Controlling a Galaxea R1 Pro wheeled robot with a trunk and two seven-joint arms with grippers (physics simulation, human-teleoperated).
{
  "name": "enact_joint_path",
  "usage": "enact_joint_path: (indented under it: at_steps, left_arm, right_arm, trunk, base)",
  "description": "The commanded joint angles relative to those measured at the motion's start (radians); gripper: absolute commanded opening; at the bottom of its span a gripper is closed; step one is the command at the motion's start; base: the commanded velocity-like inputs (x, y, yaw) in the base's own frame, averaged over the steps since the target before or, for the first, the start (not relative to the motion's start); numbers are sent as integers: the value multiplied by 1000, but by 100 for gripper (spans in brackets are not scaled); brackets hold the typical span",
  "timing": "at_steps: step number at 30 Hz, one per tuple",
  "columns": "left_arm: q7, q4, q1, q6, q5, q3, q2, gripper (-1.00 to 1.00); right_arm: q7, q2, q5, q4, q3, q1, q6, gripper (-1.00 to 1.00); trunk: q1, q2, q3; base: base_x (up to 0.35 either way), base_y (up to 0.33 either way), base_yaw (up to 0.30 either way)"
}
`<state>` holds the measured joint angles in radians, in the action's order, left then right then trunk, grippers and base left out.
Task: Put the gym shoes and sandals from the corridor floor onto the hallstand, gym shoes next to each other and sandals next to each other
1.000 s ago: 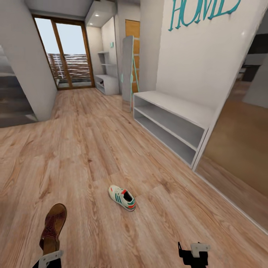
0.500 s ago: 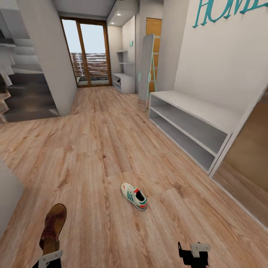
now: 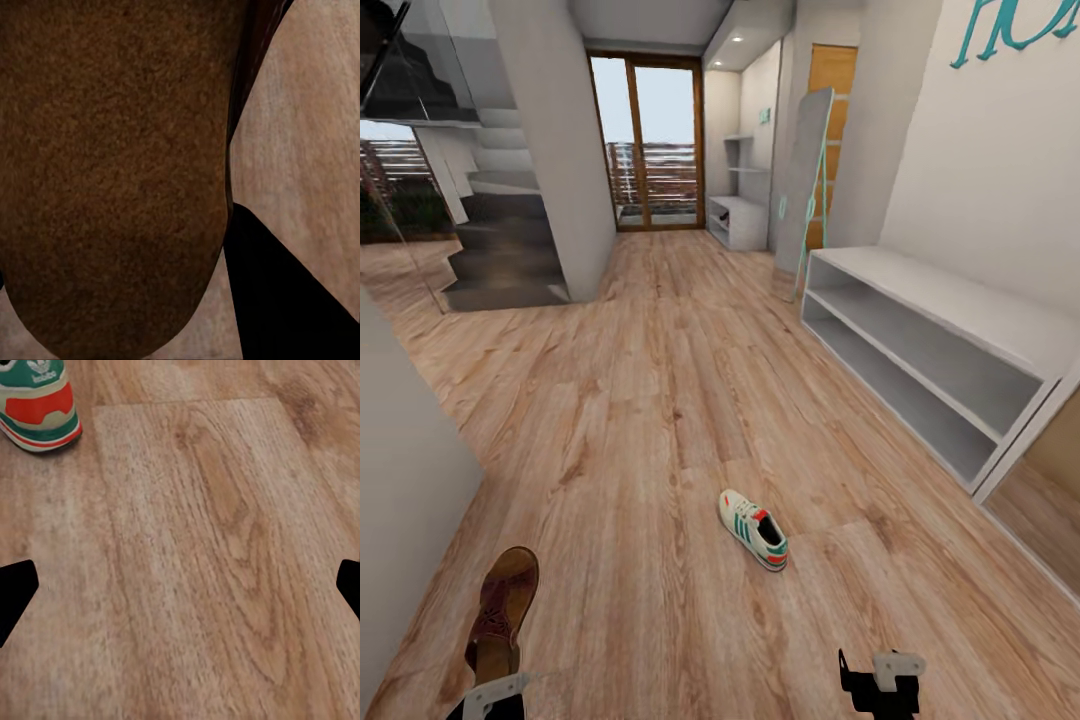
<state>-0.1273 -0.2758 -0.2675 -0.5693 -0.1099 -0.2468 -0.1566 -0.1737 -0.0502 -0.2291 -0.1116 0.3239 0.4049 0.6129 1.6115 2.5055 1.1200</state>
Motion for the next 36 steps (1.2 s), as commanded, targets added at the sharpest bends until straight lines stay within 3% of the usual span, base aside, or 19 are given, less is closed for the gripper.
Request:
enact_joint_path:
  at_steps: [1, 30, 36]
  left_arm:
    - [-11, 1, -1, -1, -8, -3, 0, -100]
    - [-11, 1, -1, -1, -7, -3, 2, -100]
    - [-11, 1, -1, -1, -7, -3, 3, -100]
  right_arm:
    - [-4, 0, -7, 0, 9, 0, 2, 100]
    - [-4, 1, -6, 0, 9, 0, 2, 100]
    - [-4, 1, -6, 0, 9, 0, 2, 100]
  trunk:
    - [0, 0, 1]
    - [0, 0, 1]
    - [0, 0, 1]
  base:
    - [0, 0, 279]
    - [0, -1, 279]
    - [0, -151, 270]
